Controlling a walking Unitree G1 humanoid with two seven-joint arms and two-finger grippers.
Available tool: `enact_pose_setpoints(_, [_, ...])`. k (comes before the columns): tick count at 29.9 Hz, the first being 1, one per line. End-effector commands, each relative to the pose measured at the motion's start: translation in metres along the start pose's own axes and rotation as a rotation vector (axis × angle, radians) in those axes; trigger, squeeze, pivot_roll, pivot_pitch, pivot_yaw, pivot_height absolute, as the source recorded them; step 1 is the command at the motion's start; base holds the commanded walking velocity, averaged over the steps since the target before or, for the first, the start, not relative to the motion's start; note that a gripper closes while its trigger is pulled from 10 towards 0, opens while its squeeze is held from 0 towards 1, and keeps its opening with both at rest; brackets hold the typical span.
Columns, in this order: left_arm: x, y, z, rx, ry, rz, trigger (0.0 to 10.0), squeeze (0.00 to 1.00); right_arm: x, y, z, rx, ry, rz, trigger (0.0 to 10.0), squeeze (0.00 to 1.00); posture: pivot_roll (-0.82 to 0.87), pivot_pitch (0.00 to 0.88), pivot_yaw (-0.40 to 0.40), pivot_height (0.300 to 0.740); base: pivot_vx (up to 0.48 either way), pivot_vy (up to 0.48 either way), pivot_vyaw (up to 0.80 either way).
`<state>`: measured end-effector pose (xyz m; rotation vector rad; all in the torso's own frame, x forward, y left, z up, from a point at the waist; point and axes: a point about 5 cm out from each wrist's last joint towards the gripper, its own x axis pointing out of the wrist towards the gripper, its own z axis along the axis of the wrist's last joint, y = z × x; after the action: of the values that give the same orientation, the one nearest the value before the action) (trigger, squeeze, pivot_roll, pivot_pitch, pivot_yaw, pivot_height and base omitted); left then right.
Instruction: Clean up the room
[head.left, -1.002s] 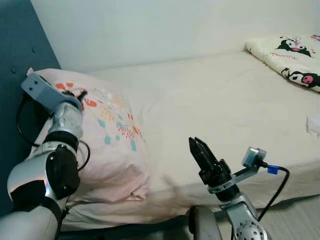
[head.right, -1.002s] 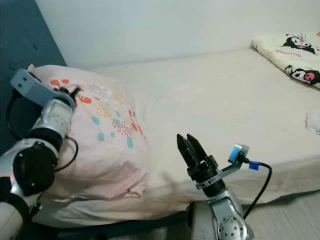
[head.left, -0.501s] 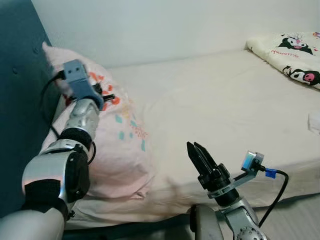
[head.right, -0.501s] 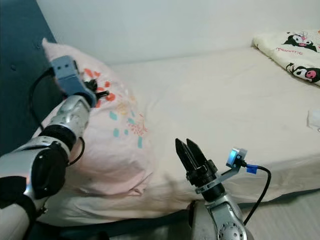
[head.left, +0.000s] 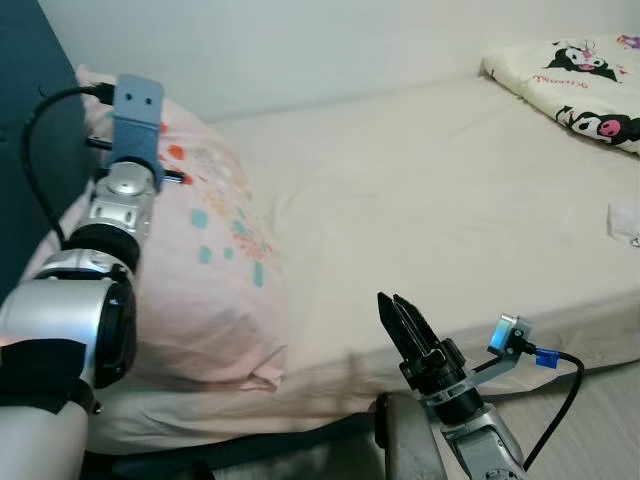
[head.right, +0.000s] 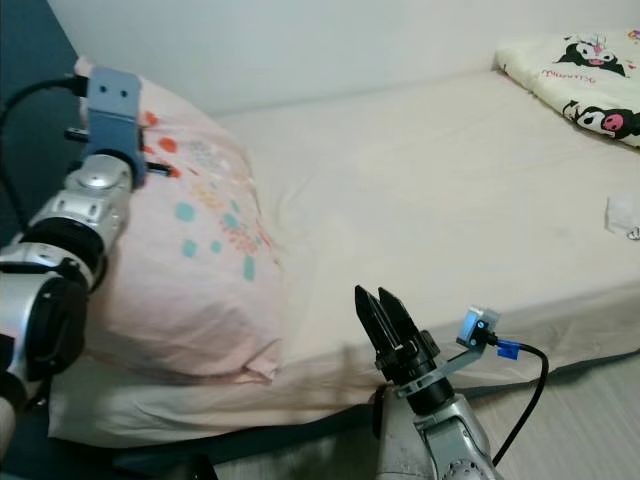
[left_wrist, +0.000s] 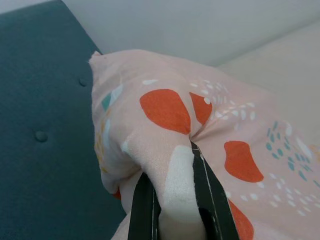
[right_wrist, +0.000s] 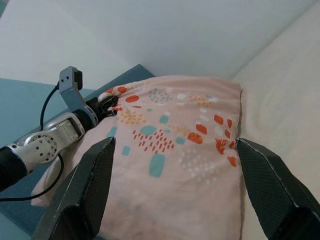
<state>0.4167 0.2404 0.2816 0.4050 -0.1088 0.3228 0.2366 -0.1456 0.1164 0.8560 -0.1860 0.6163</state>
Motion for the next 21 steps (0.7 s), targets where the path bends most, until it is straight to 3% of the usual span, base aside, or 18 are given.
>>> enact_pose_setpoints(1, [0.004,0.015,0.020,0.031,-0.064,0.053,10.0,0.00,0.004,0.005,-0.003,0.004,0.005,0.017,10.0,0.00,-0.23,0.131,0.107,0.300,0.000,0.000,0.00])
enact_pose_setpoints(4, [0.004,0.032,0.014,0.160,-0.056,0.117,10.0,0.00,0.005,0.005,-0.002,0.003,0.003,0.017,10.0,0.00,-0.23,0.128,0.105,0.300,0.000,0.000,0.00])
enact_pose_setpoints(6, [0.004,0.036,0.013,0.194,-0.056,0.133,10.0,0.00,0.004,0.005,-0.001,0.003,0.003,0.016,10.0,0.00,-0.23,0.128,0.105,0.300,0.000,0.000,0.00])
enact_pose_setpoints(9, [0.004,0.038,0.013,0.243,-0.059,0.141,10.0,0.00,0.004,0.005,-0.001,0.002,0.002,0.015,10.0,0.00,-0.23,0.127,0.106,0.300,0.000,0.000,0.00])
enact_pose_setpoints(11, [0.004,0.035,0.012,0.385,-0.078,0.125,10.0,0.00,0.004,0.004,0.000,-0.001,0.000,0.013,10.0,0.00,-0.23,0.131,0.107,0.300,0.000,0.000,0.00])
enact_pose_setpoints(15, [0.003,0.032,0.010,0.427,-0.080,0.112,10.0,0.00,0.004,0.005,0.000,-0.001,0.000,0.012,10.0,0.00,-0.24,0.133,0.107,0.300,0.000,0.000,0.00])
enact_pose_setpoints(16, [0.002,0.028,0.005,0.474,-0.073,0.091,10.0,1.00,0.003,0.005,-0.001,-0.001,0.001,0.010,10.0,0.00,-0.24,0.136,0.107,0.300,0.000,0.000,0.00])
enact_pose_setpoints(17, [0.002,0.028,0.005,0.474,-0.073,0.091,10.0,1.00,0.003,0.005,-0.001,-0.001,0.001,0.010,10.0,0.00,-0.24,0.136,0.107,0.300,0.000,0.000,0.00])
enact_pose_setpoints(18, [0.001,0.024,-0.002,0.529,-0.064,0.077,10.0,1.00,0.002,0.006,-0.001,-0.001,0.003,0.007,10.0,0.00,-0.24,0.139,0.106,0.300,0.000,0.000,0.00])
enact_pose_setpoints(21, [0.000,0.023,-0.004,0.541,-0.062,0.075,10.0,1.00,0.002,0.006,-0.001,-0.002,0.003,0.006,10.0,0.00,-0.24,0.139,0.106,0.300,0.000,0.000,0.00])
